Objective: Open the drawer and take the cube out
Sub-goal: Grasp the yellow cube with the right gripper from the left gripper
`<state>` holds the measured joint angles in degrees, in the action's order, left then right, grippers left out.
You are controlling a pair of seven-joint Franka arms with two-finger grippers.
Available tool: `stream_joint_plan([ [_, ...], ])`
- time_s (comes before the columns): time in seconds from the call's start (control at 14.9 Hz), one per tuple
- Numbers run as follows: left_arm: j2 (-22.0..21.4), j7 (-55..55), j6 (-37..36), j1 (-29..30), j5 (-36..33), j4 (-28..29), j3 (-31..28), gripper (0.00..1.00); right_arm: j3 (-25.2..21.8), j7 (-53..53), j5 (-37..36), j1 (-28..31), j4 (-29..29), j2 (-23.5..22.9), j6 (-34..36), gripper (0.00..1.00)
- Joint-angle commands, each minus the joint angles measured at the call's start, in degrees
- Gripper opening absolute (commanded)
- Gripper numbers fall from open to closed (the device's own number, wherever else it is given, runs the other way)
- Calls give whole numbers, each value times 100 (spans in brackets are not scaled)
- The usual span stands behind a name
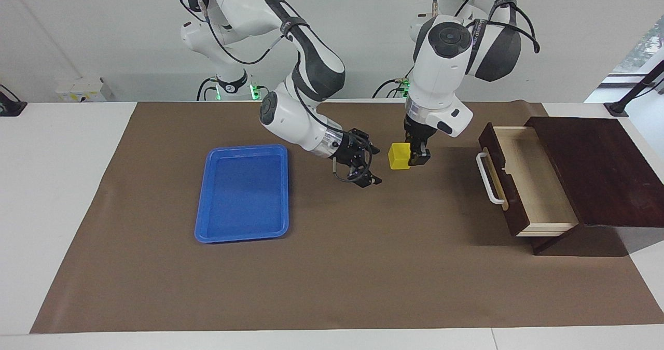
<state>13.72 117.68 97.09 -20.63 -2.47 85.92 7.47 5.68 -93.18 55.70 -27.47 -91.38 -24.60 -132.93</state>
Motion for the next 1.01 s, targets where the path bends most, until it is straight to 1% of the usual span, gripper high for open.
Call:
stream_joint_plan([
  [0.0, -10, 132, 109, -2, 89, 56, -18, 0, -14, -86, -93, -153, 208, -80, 56, 100],
  [0.2, -19, 132, 109, -2, 89, 74, -18, 0, -5, -86, -226, -206, 208, -45, 56, 100],
  [0.34, -19, 141, 100, -11, 89, 74, -18, 0, -5, -77, -445, -284, 217, -10, 56, 100],
  [0.6, -19, 141, 100, -2, 89, 74, -18, 0, -5, -7, -516, -399, 208, 8, 30, 100],
  [0.94, -19, 141, 74, -11, 80, 74, -18, 0, -5, -24, -507, -391, 217, 8, -49, 100],
])
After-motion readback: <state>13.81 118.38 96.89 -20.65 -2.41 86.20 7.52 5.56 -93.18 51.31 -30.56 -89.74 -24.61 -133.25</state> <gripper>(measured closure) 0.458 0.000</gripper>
